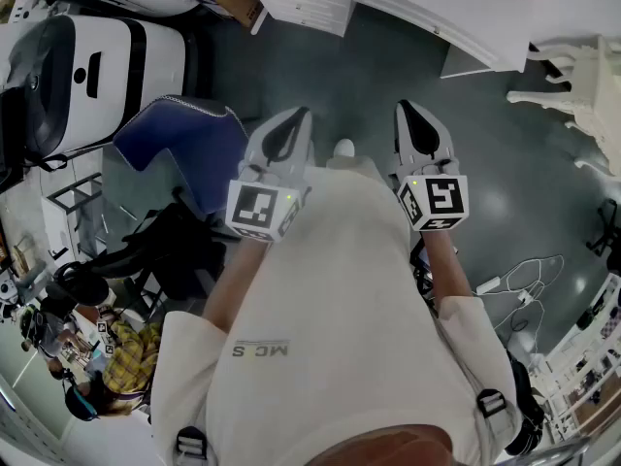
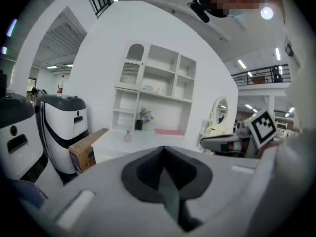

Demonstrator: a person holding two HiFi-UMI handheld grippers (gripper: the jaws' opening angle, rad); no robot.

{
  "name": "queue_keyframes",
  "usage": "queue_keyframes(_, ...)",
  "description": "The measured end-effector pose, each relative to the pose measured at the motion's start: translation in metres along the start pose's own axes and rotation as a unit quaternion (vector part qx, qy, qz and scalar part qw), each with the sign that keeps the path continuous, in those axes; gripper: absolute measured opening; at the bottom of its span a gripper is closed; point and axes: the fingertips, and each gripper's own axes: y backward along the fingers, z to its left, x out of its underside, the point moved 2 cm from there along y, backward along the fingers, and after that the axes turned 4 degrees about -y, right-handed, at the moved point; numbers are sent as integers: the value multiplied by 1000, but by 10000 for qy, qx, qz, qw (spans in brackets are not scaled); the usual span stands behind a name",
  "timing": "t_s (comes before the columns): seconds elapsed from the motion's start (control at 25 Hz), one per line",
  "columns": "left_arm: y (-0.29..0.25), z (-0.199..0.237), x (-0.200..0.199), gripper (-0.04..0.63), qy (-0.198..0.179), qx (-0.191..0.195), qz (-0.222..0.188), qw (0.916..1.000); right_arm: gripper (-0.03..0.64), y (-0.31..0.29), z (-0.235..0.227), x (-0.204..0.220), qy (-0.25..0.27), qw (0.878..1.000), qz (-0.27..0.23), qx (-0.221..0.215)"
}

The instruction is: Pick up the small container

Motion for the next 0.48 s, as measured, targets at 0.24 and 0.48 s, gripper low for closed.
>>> queue_keyframes(0.24,-8,-9,-13,0,-43,133,-84,9999,-2,3,3,-17,34,10000,-91,-9)
queue_keyframes(0.48,-12,-8,-16,0,0,199,-140,9997,-2,-1,9,-17,123,9999,-63,-35)
